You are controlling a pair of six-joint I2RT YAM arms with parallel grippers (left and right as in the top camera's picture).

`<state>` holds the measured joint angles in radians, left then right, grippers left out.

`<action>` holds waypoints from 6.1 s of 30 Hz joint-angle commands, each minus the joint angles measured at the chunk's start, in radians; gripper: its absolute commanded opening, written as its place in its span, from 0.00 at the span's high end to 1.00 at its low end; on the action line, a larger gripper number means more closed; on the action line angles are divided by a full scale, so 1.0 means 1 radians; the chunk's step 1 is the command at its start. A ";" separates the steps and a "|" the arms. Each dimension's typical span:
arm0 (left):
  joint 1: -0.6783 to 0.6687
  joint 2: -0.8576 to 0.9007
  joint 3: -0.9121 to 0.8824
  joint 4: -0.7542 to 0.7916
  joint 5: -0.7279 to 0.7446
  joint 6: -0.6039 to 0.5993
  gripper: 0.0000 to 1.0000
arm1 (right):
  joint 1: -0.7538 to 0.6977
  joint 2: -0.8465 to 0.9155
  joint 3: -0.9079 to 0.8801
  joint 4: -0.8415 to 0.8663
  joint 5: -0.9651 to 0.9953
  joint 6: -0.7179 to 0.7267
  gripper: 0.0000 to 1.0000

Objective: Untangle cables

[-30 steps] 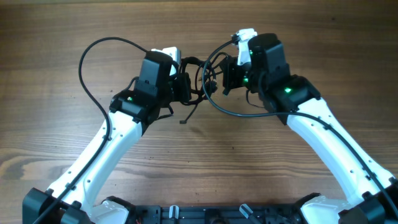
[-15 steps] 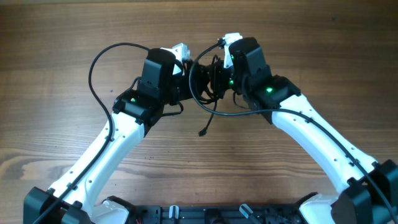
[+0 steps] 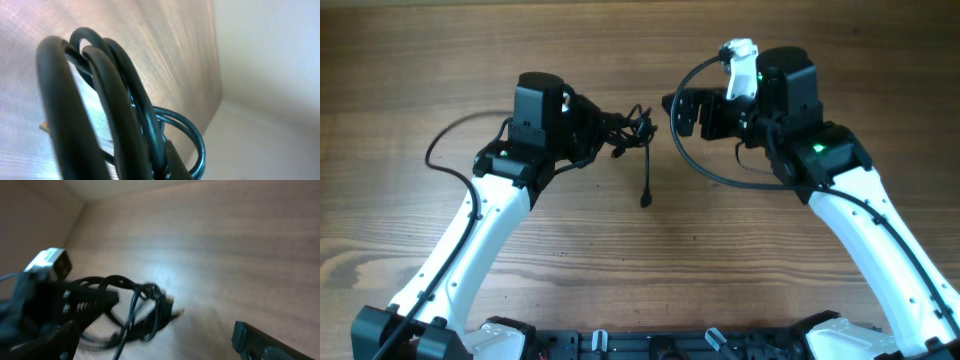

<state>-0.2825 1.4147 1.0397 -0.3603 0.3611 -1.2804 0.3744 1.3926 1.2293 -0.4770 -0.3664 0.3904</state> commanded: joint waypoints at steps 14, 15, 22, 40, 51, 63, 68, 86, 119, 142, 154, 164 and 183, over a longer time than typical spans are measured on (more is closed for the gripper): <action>0.095 -0.013 0.013 -0.151 -0.270 -0.901 0.96 | 0.222 0.102 0.006 -0.109 -0.030 -0.208 0.06; 0.095 -0.013 0.013 -0.146 -0.251 -0.901 0.96 | 0.235 0.133 0.006 -0.096 -0.030 -0.207 0.10; 0.096 -0.013 0.013 -0.122 -0.094 -0.901 0.96 | 0.313 0.324 0.006 0.118 0.039 -0.099 0.36; 0.096 -0.014 0.013 -0.122 0.202 -0.900 0.96 | 0.313 0.462 0.006 0.399 0.293 -0.100 0.54; 0.096 -0.014 0.013 -0.247 -0.097 -0.851 0.96 | 0.312 0.380 0.006 0.217 0.227 -0.102 0.96; 0.096 0.011 0.013 -0.450 -0.819 -0.843 0.96 | 0.311 -0.097 0.014 -0.492 -0.393 -0.602 0.96; 0.096 0.092 0.013 -0.566 -0.804 -0.844 0.96 | 0.174 -0.409 0.024 -0.320 -0.031 -0.213 0.96; 0.095 0.102 0.014 -0.293 -0.443 0.620 0.17 | -0.050 -0.179 0.024 -0.260 0.214 -0.025 0.96; -0.445 0.472 0.043 0.239 -0.373 1.606 0.51 | -0.322 -0.031 0.023 -0.359 0.185 -0.077 0.06; -0.447 0.500 0.068 0.235 -0.107 1.669 0.62 | -0.322 -0.030 0.023 -0.366 0.148 -0.155 0.06; -0.467 0.522 0.073 0.165 -0.102 1.636 0.62 | -0.322 -0.030 0.023 -0.375 0.148 -0.159 0.06; -0.484 0.588 0.074 0.171 -0.145 1.639 0.96 | -0.322 -0.028 0.023 -0.378 0.147 -0.163 0.06; -0.138 0.058 0.114 0.158 0.484 0.399 0.96 | -0.276 -0.027 0.023 -0.302 -0.525 -0.445 0.12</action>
<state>-0.4446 1.4803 1.1408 -0.2451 0.7704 -0.6781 0.0723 1.3579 1.2297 -0.7845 -0.7719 0.0193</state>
